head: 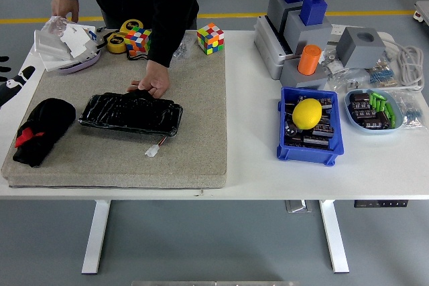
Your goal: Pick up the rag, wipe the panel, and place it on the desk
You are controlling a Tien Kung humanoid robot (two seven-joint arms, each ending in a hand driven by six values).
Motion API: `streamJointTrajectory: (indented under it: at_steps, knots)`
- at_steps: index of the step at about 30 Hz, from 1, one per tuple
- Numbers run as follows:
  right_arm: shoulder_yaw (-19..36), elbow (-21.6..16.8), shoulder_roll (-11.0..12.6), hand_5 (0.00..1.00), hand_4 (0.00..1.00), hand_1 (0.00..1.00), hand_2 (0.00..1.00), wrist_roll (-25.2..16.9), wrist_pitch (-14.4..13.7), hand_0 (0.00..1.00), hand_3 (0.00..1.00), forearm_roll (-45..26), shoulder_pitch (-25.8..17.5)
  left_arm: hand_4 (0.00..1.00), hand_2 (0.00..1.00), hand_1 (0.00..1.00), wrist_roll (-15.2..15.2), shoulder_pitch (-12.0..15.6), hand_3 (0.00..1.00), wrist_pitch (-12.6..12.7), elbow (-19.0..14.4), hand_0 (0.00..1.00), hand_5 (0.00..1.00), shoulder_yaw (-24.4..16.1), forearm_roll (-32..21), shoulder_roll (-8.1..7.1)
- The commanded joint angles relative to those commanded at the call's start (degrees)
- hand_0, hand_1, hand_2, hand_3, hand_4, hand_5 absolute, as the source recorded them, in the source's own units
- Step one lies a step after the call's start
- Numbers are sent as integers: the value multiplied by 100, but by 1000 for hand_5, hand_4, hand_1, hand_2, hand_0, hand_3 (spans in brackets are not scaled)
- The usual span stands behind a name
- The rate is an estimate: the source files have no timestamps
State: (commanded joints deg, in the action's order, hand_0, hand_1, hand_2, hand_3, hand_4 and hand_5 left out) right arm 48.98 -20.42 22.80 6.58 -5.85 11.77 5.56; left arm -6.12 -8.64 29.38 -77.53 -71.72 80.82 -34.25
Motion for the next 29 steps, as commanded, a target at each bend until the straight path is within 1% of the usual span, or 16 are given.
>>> streamJointTrajectory:
  at_steps: [5,7,10,16,29]
  knots:
    - [42,-24,2,613,998,627,675,-4,-14,723,619,34,20,998,699,639,156,-30,777,81,-27,422,774,-130,-321,-34]
    - [50,-27,5,613,998,627,675,-2,-13,723,619,39,29,998,699,639,179,-35,777,92,-27,422,774,-159,-471,-35]
    - [73,-37,3,613,998,627,675,-3,-16,723,619,49,32,998,699,639,207,-40,777,99,-14,422,774,-191,-557,-25]
    - [132,-33,-37,613,998,627,675,-5,-7,723,619,53,26,998,701,639,228,-86,776,105,30,420,764,-232,-562,25]
    - [164,-35,-50,612,998,627,675,-10,-6,724,620,52,20,998,696,637,197,-120,773,97,-15,420,749,-218,-474,-4]
